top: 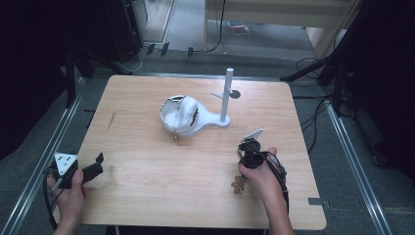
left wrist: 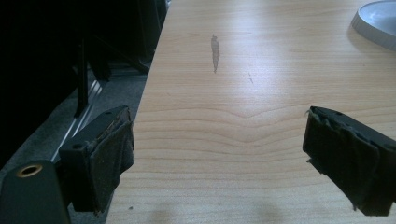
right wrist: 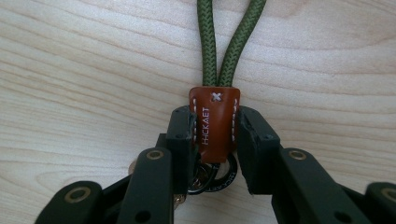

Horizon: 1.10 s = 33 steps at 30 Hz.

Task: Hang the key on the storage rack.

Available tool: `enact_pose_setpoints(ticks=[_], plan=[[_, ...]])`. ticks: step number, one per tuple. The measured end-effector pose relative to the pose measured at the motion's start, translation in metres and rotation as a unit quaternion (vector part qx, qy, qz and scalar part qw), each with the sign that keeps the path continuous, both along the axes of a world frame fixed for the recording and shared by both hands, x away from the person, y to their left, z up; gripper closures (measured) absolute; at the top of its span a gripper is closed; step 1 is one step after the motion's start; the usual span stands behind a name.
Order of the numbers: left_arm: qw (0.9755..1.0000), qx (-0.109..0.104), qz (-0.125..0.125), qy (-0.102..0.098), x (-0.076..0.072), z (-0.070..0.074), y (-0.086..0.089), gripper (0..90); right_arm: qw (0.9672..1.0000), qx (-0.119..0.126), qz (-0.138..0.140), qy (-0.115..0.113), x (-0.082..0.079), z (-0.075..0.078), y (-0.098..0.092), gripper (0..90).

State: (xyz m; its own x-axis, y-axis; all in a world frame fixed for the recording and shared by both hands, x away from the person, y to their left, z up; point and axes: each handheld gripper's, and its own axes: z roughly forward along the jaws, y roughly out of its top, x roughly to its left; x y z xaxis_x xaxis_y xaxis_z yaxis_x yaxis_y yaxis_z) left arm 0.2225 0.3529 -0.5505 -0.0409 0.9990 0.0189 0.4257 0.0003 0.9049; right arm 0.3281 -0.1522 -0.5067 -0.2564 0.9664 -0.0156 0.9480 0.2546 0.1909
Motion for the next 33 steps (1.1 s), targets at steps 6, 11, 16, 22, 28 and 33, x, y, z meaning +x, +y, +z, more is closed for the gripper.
enact_pose_setpoints(ticks=[6,11,16,22,28,33], plan=[[1.0000,-0.003,0.000,-0.001,0.000,0.000,0.000,9.5,0.9999,0.004,0.003,-0.009,-0.002,0.000,-0.001,69.4],[1.0000,-0.003,0.000,-0.001,0.000,0.000,0.000,9.5,0.9995,-0.001,-0.008,-0.031,-0.005,0.001,-0.005,69.7],[1.0000,-0.003,-0.001,0.001,0.001,0.000,0.000,9.5,0.9980,0.012,-0.012,-0.061,-0.007,0.009,-0.010,69.9],[1.0000,-0.004,-0.001,0.001,0.001,0.000,0.001,9.5,0.9951,0.022,-0.018,-0.095,-0.009,0.018,-0.012,69.9],[1.0000,-0.004,-0.001,0.001,0.001,0.000,0.001,9.5,0.9894,0.032,-0.016,-0.141,-0.013,0.029,-0.013,70.0],[1.0000,-0.004,-0.001,0.001,0.001,0.000,0.000,9.5,0.9820,0.043,-0.017,-0.183,-0.017,0.040,-0.014,70.1]])
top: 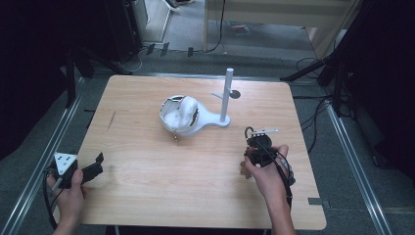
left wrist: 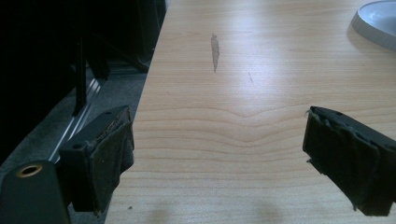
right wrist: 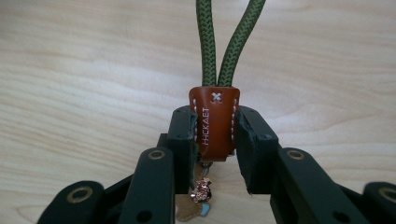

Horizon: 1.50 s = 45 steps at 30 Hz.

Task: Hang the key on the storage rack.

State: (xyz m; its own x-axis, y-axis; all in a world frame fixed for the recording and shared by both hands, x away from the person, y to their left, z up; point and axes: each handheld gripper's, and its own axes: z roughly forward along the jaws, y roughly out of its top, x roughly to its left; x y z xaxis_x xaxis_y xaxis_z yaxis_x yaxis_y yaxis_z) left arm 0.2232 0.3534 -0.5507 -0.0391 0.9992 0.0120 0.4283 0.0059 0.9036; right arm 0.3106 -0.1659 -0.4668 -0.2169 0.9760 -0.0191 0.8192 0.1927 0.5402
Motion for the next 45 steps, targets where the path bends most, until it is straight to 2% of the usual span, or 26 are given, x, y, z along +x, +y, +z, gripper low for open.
enact_pose_setpoints(ticks=[6,7,10,11,12,14,17,20,21,22,25,26,27,30,35,36,38,39,40,44,45], plan=[[1.0000,0.000,0.000,0.001,0.000,0.000,0.000,9.5,0.9976,0.015,-0.001,-0.067,-0.007,0.015,-0.001,70.1],[1.0000,0.000,0.000,0.001,0.000,0.000,0.000,9.5,0.9976,0.015,-0.001,-0.067,-0.007,0.015,-0.001,70.1],[1.0000,0.001,0.000,0.001,0.000,0.000,0.000,9.5,0.9948,0.028,-0.001,-0.098,-0.011,0.021,-0.001,70.0],[1.0000,0.001,0.000,0.001,0.000,0.000,0.000,9.5,0.9948,0.028,-0.001,-0.098,-0.011,0.021,-0.001,70.0],[1.0000,0.001,0.000,0.001,0.000,0.000,0.000,9.5,0.9930,0.032,0.001,-0.114,-0.013,0.024,-0.001,70.0],[1.0000,0.001,0.000,0.001,0.000,0.000,0.000,9.5,0.9923,0.033,0.004,-0.119,-0.014,0.025,0.000,70.0],[1.0000,0.001,0.000,0.001,0.000,0.000,0.000,9.5,0.9881,0.043,0.008,-0.147,-0.018,0.029,0.001,70.0],[1.0000,0.000,0.000,0.001,0.000,0.000,0.000,9.5,0.9859,0.044,0.008,-0.161,-0.020,0.032,0.001,70.0],[1.0000,0.000,0.000,0.001,0.000,0.000,0.000,9.5,0.9832,0.047,0.010,-0.176,-0.022,0.034,0.002,70.0],[1.0000,0.001,0.000,0.001,0.000,0.000,0.000,9.5,0.9832,0.047,0.010,-0.176,-0.022,0.034,0.002,70.0],[1.0000,0.001,0.000,0.001,0.000,0.000,0.000,9.5,0.9790,0.053,0.013,-0.197,-0.025,0.037,0.002,70.1],[1.0000,0.001,0.000,0.001,0.000,0.000,0.000,9.5,0.9759,0.056,0.015,-0.210,-0.027,0.039,0.002,70.1],[1.0000,0.001,0.000,0.001,0.000,0.000,0.000,9.5,0.9759,0.056,0.015,-0.210,-0.027,0.039,0.002,70.1],[1.0000,0.001,0.000,0.000,0.000,0.000,0.000,9.5,0.9718,0.060,0.019,-0.227,-0.029,0.041,0.003,70.1],[1.0000,0.001,0.000,0.000,0.000,0.000,0.000,9.5,0.9624,0.063,0.022,-0.263,-0.034,0.044,0.006,70.1],[1.0000,0.002,0.000,0.000,0.000,0.000,0.000,9.5,0.9588,0.063,0.025,-0.276,-0.035,0.046,0.007,70.0],[1.0000,0.002,0.001,0.000,0.000,0.000,0.000,9.5,0.9553,0.062,0.025,-0.288,-0.037,0.047,0.008,70.0],[1.0000,0.002,0.001,0.000,0.000,0.000,0.000,9.5,0.9553,0.062,0.025,-0.288,-0.037,0.047,0.008,70.0],[1.0000,0.002,0.001,0.000,0.000,0.000,0.000,9.5,0.9514,0.061,0.026,-0.301,-0.038,0.048,0.009,70.1],[1.0000,0.003,0.000,0.001,0.000,0.000,0.000,9.5,0.9429,0.062,0.028,-0.326,-0.040,0.051,0.011,70.1],[1.0000,0.003,0.000,0.001,0.000,0.000,0.000,9.5,0.9429,0.062,0.028,-0.326,-0.040,0.051,0.011,70.1]])
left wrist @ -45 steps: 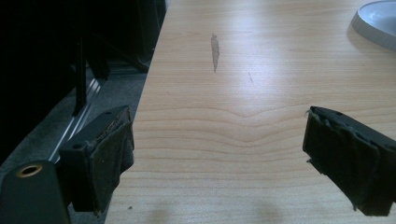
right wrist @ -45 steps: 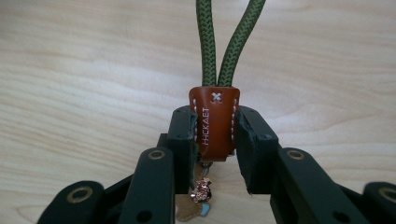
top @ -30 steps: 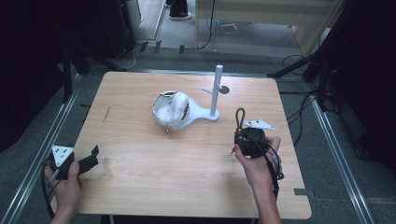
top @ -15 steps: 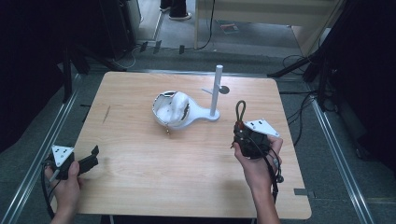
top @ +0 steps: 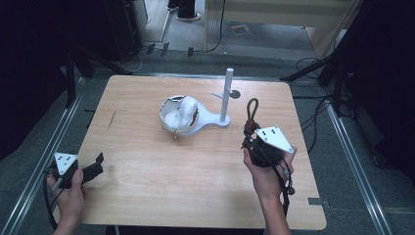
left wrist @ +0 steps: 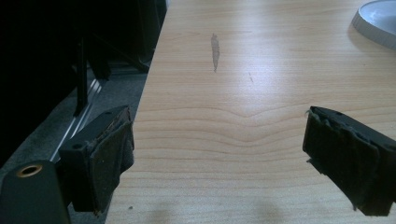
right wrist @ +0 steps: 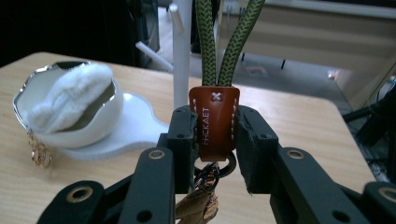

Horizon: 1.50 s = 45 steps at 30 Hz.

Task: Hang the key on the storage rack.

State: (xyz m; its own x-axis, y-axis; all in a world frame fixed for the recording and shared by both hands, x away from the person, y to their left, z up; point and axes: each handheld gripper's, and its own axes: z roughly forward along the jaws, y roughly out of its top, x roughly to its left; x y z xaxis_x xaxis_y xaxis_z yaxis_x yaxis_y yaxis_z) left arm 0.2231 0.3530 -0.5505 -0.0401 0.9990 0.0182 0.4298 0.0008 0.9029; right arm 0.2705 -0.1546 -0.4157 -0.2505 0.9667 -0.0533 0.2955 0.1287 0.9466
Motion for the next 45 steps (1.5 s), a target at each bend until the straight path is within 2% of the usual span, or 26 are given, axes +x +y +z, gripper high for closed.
enact_pose_setpoints(ticks=[1,7,8,11,15,17,18,30,45], plan=[[1.0000,-0.001,0.001,-0.001,0.000,0.000,0.000,9.5,0.9999,0.000,0.002,-0.011,-0.001,0.002,0.001,70.1],[1.0000,-0.001,0.001,0.000,0.000,0.000,0.000,9.5,0.9993,-0.005,0.009,-0.036,-0.002,0.003,0.006,70.0],[1.0000,-0.002,0.001,0.000,0.000,0.000,0.000,9.5,0.9986,-0.005,0.010,-0.051,-0.002,0.002,0.009,70.0],[1.0000,-0.002,0.001,0.000,0.000,0.000,0.000,9.5,0.9972,-0.005,0.010,-0.074,-0.003,0.003,0.012,70.0],[1.0000,-0.003,0.001,0.000,0.000,0.000,0.000,9.5,0.9959,-0.003,0.009,-0.090,-0.001,0.004,0.014,69.9],[1.0000,-0.002,0.001,0.000,0.000,0.000,0.000,9.5,0.9958,-0.001,0.009,-0.091,-0.001,0.004,0.015,69.9],[1.0000,-0.003,0.001,0.000,0.000,0.000,0.000,9.5,0.9950,-0.002,0.011,-0.099,0.000,0.003,0.018,69.9],[1.0000,-0.002,0.000,0.000,0.000,0.000,0.001,9.5,0.9929,-0.012,0.022,-0.117,0.012,-0.001,0.035,69.8],[1.0000,-0.003,0.001,-0.003,0.000,0.000,0.000,9.5,0.9944,-0.015,0.022,-0.102,0.027,-0.009,0.042,69.8]])
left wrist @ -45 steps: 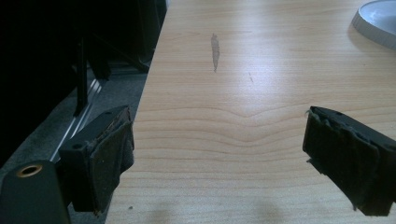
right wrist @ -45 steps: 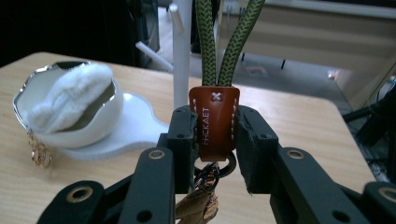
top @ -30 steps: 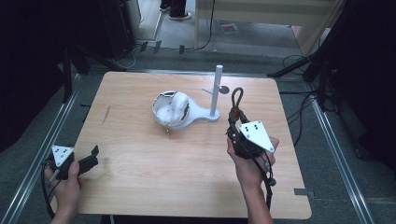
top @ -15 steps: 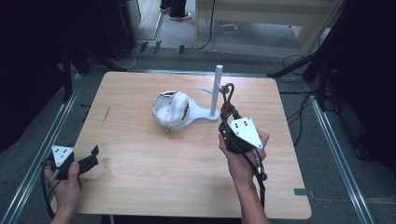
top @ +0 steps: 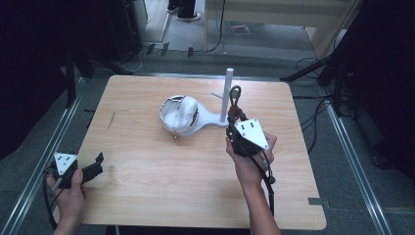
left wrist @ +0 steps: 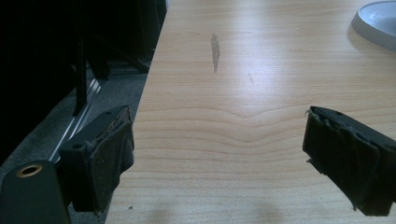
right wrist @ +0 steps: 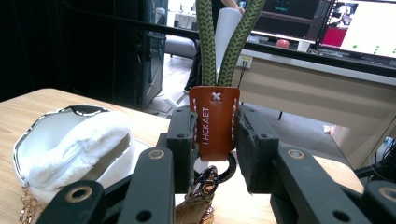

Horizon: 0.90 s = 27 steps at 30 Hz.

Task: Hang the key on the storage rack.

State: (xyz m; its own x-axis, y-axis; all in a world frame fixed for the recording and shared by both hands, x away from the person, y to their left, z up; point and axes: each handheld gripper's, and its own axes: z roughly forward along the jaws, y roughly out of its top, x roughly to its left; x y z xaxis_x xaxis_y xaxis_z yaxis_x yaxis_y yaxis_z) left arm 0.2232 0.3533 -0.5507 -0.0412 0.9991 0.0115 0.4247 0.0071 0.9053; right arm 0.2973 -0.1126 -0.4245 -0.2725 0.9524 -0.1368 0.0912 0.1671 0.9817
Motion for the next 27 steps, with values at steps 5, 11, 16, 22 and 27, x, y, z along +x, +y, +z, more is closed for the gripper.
enact_pose_setpoints(ticks=[5,11,16,22,27], plan=[[1.0000,-0.001,0.000,0.000,0.000,0.000,0.000,9.5,1.0000,-0.004,-0.001,0.005,0.005,-0.004,0.002,69.8],[1.0000,-0.001,0.001,-0.001,0.000,0.000,0.000,9.5,0.9999,-0.007,-0.001,0.013,0.011,-0.009,0.004,69.8],[1.0000,0.000,0.000,0.001,0.000,0.000,0.000,9.5,0.9997,-0.012,-0.005,0.023,0.020,-0.015,0.005,69.8],[1.0000,0.001,0.000,0.004,0.000,0.000,0.000,9.5,0.9993,-0.016,-0.008,0.032,0.026,-0.020,0.005,69.8],[1.0000,0.000,0.000,0.005,0.001,0.000,0.001,9.5,0.9991,-0.020,-0.011,0.037,0.032,-0.024,0.007,69.7]])
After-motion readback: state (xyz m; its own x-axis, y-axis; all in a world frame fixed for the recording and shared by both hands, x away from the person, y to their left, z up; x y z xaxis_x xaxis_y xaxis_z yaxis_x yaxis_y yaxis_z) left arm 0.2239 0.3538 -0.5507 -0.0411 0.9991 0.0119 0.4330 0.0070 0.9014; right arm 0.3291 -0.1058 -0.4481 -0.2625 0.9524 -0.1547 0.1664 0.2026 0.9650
